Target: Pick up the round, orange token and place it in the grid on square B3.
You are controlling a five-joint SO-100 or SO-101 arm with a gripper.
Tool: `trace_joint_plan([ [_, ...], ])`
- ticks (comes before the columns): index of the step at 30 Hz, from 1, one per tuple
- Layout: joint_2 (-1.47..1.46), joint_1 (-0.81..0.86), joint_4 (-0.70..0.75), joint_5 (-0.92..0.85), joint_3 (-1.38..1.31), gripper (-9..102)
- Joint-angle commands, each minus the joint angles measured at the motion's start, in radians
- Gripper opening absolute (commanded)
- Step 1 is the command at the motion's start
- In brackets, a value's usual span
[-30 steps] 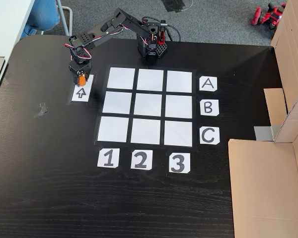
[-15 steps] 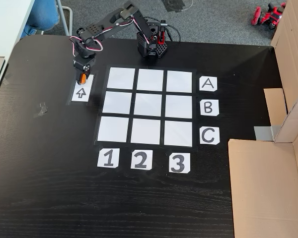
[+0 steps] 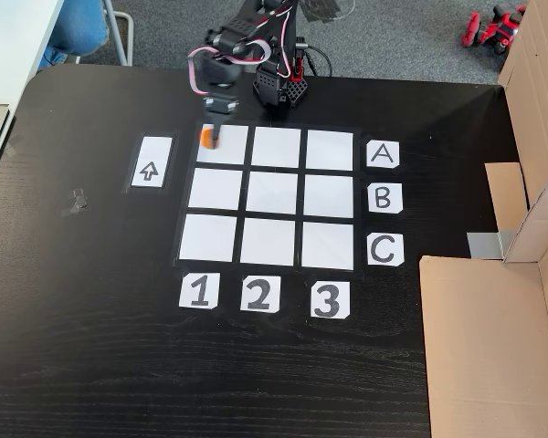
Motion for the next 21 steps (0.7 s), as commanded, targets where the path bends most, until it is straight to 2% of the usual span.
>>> trace_joint_plan([
  [1,0.132,-0.129,0.032,0.044,0.046,-1],
  [15,0.173,-0.65,0.02,0.218,0.132,-1],
  [21,0.026,-0.701,-0.067,0.264,0.138,-1],
])
